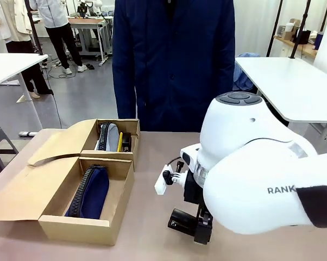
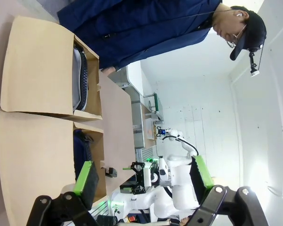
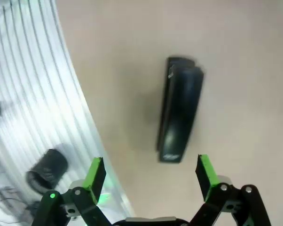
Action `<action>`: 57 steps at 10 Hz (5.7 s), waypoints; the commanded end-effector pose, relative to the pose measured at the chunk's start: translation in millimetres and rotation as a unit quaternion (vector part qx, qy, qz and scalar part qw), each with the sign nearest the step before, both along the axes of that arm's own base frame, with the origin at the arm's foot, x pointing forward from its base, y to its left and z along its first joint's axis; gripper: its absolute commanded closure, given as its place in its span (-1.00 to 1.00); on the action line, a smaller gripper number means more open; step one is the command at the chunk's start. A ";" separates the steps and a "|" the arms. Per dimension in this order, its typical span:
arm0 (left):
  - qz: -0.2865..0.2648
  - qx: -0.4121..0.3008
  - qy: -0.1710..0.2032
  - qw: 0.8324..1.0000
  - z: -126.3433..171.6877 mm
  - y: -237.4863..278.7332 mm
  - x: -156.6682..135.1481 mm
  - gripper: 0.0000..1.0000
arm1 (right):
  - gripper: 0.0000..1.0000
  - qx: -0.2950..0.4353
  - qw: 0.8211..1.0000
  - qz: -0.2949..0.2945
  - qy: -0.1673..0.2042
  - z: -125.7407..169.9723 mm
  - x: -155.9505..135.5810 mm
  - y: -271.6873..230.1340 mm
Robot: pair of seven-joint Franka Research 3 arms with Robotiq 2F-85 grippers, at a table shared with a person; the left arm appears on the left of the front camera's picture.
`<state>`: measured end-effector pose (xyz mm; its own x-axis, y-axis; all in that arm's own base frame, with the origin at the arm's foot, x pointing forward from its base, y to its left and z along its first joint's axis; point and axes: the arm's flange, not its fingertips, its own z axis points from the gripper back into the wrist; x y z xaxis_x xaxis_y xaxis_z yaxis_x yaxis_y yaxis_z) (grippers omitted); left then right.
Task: Place items inside the box.
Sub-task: Pick up a Pencil pouch or Stapler and place it inside the Mailer Box closest to the robot.
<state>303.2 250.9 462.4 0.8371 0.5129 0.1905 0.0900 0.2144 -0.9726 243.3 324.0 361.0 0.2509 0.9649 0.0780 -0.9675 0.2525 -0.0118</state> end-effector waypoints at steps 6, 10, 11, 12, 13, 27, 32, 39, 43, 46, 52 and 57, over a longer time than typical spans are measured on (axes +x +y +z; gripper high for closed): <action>-0.003 0.000 -0.010 1.000 1.3 -1.1 -2.0 -1.00 | -1.00 0.039 0.999 0.007 0.027 -43.9 38.3 8.4; -0.003 0.000 -0.010 1.000 1.3 -1.1 -2.0 -1.00 | 0.19 0.026 0.998 0.009 0.047 -57.9 37.9 18.3; -0.003 0.000 -0.010 1.000 1.3 -1.1 -2.0 -1.00 | 0.20 0.021 0.999 0.008 0.047 -57.6 37.4 17.5; -0.003 0.000 -0.010 1.000 1.3 -1.1 -2.0 -1.00 | 1.00 0.019 0.999 0.006 0.046 -57.5 37.1 17.7; -0.003 0.000 -0.010 1.000 1.3 -1.1 -2.0 -1.00 | 0.30 0.015 0.999 0.005 0.044 -57.7 37.0 17.9; -0.003 0.000 -0.010 1.000 1.3 -1.1 -2.0 -1.00 | 1.00 0.140 0.643 -0.752 0.037 64.3 -21.3 -58.2; -0.003 0.000 -0.010 1.000 1.3 -1.1 -2.0 -1.00 | 1.00 0.134 0.732 -0.665 0.067 95.0 5.3 -47.5; -0.003 0.000 -0.010 1.000 1.3 -1.1 -2.0 -1.00 | 0.27 0.114 0.685 -0.717 0.062 85.0 23.5 -18.6; -0.003 0.000 -0.010 1.000 1.3 -1.1 -2.0 -1.00 | 0.27 0.164 0.702 -0.688 0.090 74.8 -17.1 -142.7; -0.003 0.000 -0.010 1.000 1.3 -1.1 -2.0 -1.00 | 0.27 0.174 0.687 -0.698 0.102 52.9 -20.1 -164.5; -0.003 0.000 -0.010 1.000 1.3 -1.1 -2.0 -1.00 | 0.27 0.148 0.701 -0.690 0.103 50.0 -5.5 -151.2; -0.003 0.000 -0.010 1.000 1.3 -1.1 -2.0 -1.00 | 0.27 0.106 0.750 -0.646 0.090 64.4 18.9 -64.8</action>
<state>303.1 251.0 462.5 0.8368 0.5132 0.1907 0.0901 0.2144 -0.9726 263.2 244.4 431.4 0.9876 -0.1533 0.0326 0.1417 0.9620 0.2333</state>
